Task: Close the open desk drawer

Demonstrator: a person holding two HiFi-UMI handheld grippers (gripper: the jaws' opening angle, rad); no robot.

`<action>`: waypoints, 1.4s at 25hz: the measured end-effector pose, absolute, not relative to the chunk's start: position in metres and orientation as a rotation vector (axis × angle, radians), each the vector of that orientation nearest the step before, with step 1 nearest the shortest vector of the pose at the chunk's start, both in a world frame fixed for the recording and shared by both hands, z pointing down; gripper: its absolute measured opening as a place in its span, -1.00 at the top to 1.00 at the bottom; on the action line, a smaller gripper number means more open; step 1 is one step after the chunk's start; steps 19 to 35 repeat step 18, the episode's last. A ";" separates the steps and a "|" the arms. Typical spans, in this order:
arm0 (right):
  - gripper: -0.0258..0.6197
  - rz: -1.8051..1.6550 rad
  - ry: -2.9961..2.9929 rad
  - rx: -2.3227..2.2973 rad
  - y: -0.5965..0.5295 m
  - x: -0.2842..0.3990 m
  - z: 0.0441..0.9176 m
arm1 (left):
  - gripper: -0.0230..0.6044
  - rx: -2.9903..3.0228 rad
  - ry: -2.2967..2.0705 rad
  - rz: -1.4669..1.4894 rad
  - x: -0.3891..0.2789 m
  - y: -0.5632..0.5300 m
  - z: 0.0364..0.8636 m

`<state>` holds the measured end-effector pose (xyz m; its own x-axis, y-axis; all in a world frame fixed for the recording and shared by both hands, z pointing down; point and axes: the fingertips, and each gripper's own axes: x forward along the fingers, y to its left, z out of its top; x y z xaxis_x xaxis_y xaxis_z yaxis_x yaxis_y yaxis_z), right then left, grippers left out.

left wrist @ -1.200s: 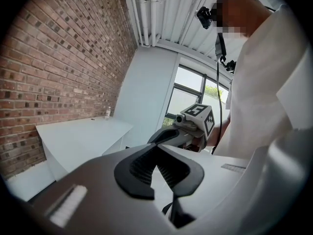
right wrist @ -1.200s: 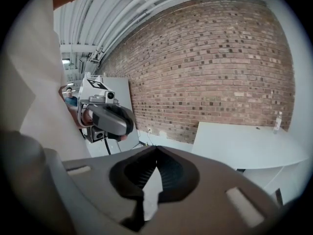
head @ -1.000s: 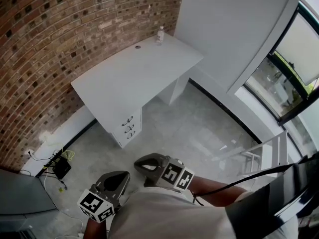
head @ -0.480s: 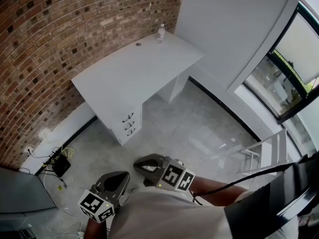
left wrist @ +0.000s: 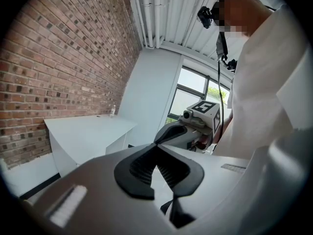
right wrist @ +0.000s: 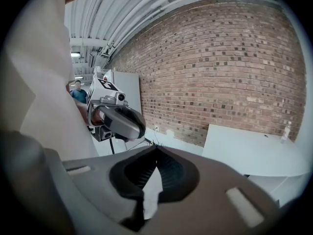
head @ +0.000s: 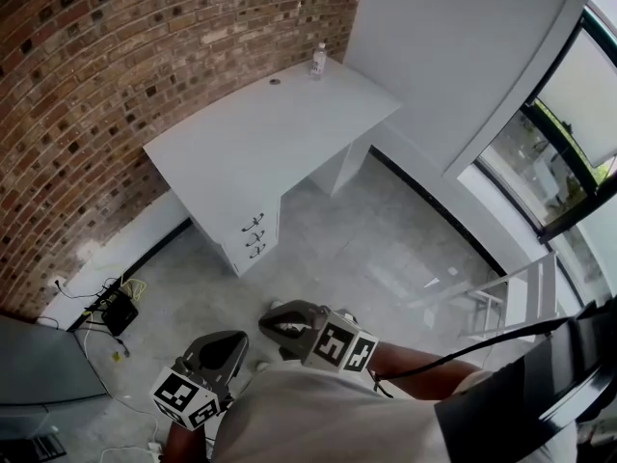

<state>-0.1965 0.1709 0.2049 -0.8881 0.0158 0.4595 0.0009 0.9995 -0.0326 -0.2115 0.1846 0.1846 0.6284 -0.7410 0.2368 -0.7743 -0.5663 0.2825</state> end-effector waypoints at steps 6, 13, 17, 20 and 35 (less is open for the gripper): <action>0.91 0.047 -2.656 -0.030 0.173 -0.203 0.209 | 0.92 2.465 -1.225 0.119 -0.222 0.189 0.195; 0.91 0.082 -2.638 -0.040 0.168 -0.213 0.227 | 0.92 2.429 -1.239 0.129 -0.232 0.191 0.209; 0.91 0.093 -2.632 -0.016 0.152 -0.216 0.243 | 0.92 2.421 -1.226 0.146 -0.235 0.183 0.222; 0.91 0.095 -2.629 -0.010 0.147 -0.216 0.247 | 0.92 2.419 -1.222 0.149 -0.235 0.179 0.225; 0.91 0.095 -2.629 -0.010 0.147 -0.216 0.247 | 0.92 2.419 -1.222 0.149 -0.235 0.179 0.225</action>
